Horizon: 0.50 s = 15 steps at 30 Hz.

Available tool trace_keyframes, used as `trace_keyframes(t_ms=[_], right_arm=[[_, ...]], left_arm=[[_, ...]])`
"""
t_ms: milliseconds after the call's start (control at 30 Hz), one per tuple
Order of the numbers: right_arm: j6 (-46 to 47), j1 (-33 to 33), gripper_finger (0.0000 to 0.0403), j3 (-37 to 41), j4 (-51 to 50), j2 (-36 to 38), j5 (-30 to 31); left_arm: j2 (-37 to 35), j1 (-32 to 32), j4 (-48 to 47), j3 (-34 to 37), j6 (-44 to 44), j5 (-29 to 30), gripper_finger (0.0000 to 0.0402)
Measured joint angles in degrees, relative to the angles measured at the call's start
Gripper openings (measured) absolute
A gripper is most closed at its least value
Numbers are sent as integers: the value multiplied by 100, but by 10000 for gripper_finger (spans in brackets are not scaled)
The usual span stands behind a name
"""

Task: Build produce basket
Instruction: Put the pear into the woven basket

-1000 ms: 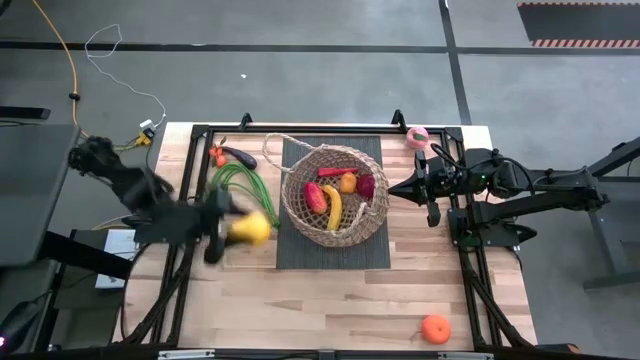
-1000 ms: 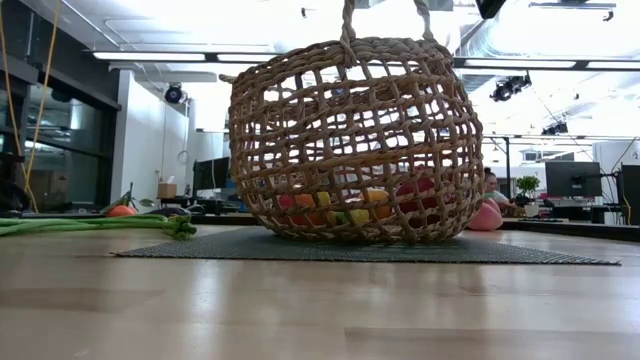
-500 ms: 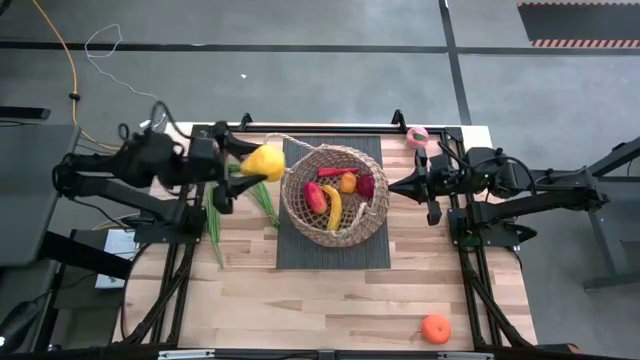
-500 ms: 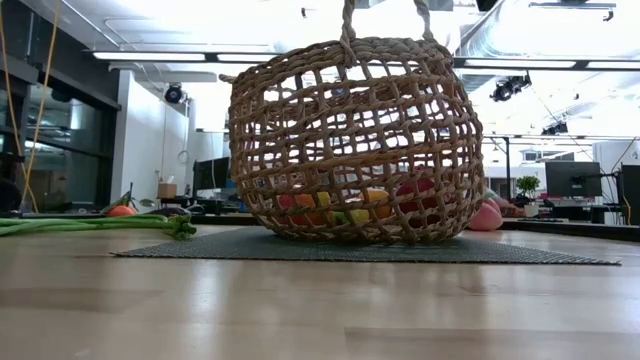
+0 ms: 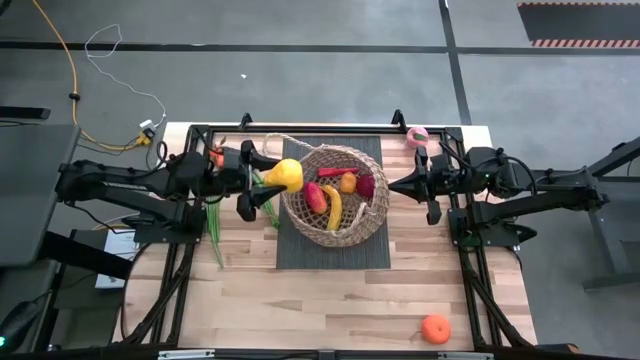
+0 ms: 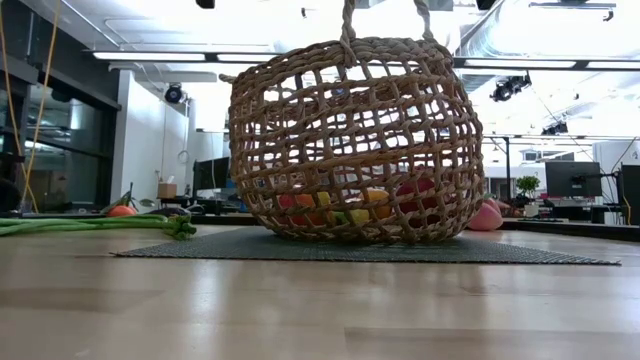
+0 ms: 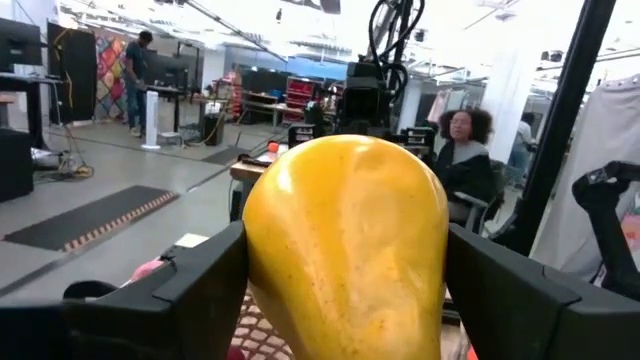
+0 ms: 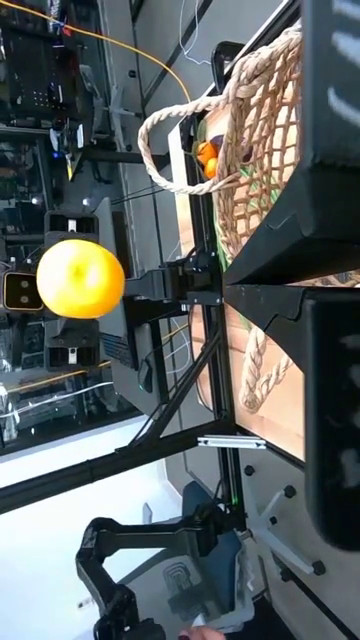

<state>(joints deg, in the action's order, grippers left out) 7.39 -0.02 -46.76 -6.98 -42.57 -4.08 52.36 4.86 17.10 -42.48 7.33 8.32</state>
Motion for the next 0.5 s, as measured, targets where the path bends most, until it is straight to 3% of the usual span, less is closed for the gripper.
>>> trace_keyframes(t_ms=[500], right_arm=[[-19, -1, 0, 0, 131, -2, 85]], left_arm=[[24, 0, 15, 0, 3, -15, 292]])
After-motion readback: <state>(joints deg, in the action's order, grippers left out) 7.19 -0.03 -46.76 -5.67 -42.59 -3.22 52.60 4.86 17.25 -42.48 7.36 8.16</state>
